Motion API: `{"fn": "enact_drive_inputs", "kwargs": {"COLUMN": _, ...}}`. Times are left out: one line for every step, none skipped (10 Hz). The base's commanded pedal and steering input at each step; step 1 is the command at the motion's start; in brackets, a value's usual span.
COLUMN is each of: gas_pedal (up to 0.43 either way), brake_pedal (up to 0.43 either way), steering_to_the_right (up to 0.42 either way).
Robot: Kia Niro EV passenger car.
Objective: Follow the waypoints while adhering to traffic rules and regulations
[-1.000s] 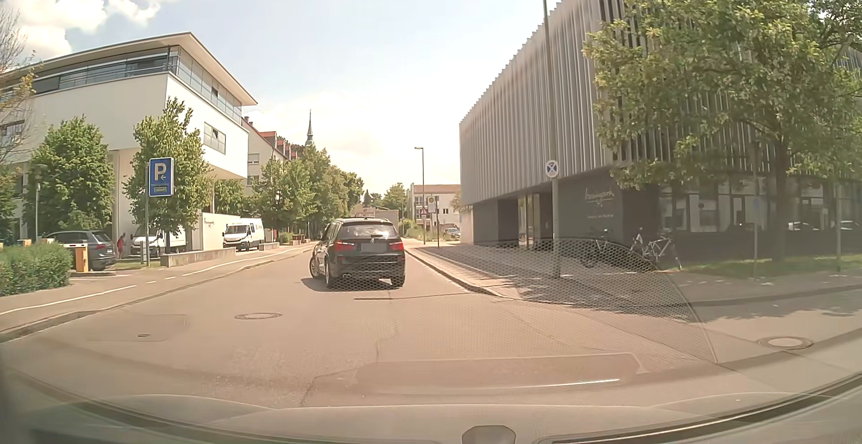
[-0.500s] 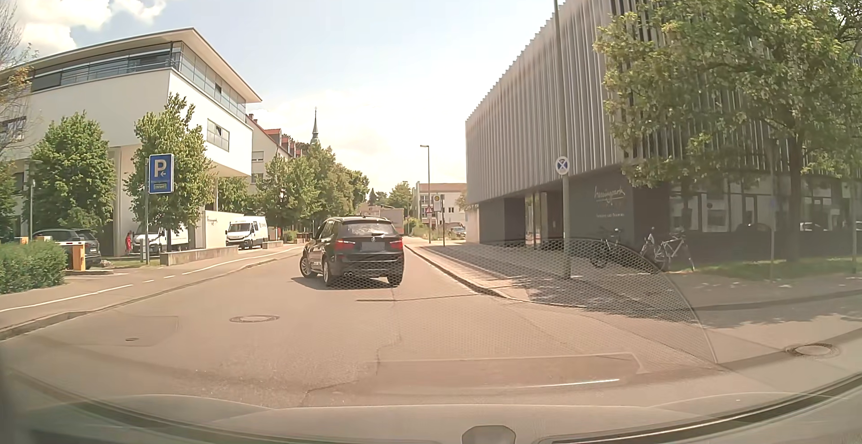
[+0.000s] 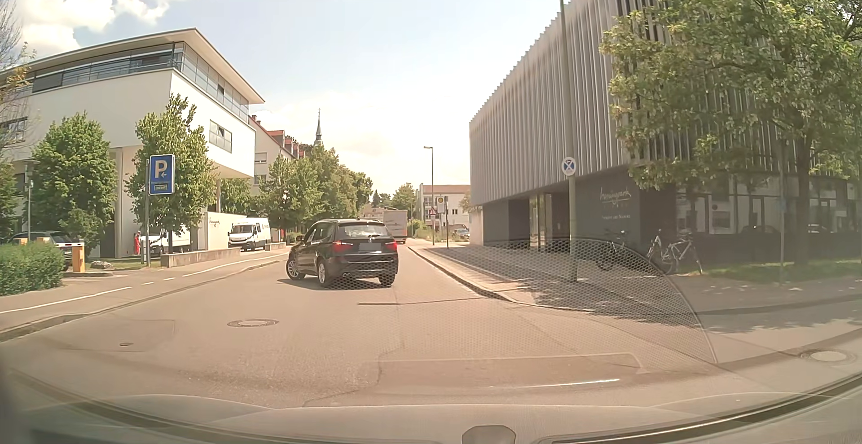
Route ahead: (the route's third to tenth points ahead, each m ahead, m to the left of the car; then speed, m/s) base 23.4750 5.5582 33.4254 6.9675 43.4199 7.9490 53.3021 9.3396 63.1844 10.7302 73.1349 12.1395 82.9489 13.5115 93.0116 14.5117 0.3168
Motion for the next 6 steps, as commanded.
{"fn": "enact_drive_inputs", "kwargs": {"gas_pedal": 0.000, "brake_pedal": 0.159, "steering_to_the_right": -0.100}}
{"fn": "enact_drive_inputs", "kwargs": {"gas_pedal": 0.000, "brake_pedal": 0.152, "steering_to_the_right": -0.100}}
{"fn": "enact_drive_inputs", "kwargs": {"gas_pedal": 0.000, "brake_pedal": 0.140, "steering_to_the_right": -0.100}}
{"fn": "enact_drive_inputs", "kwargs": {"gas_pedal": 0.000, "brake_pedal": 0.104, "steering_to_the_right": -0.100}}
{"fn": "enact_drive_inputs", "kwargs": {"gas_pedal": 0.000, "brake_pedal": 0.037, "steering_to_the_right": -0.101}}
{"fn": "enact_drive_inputs", "kwargs": {"gas_pedal": 0.000, "brake_pedal": 0.000, "steering_to_the_right": -0.100}}
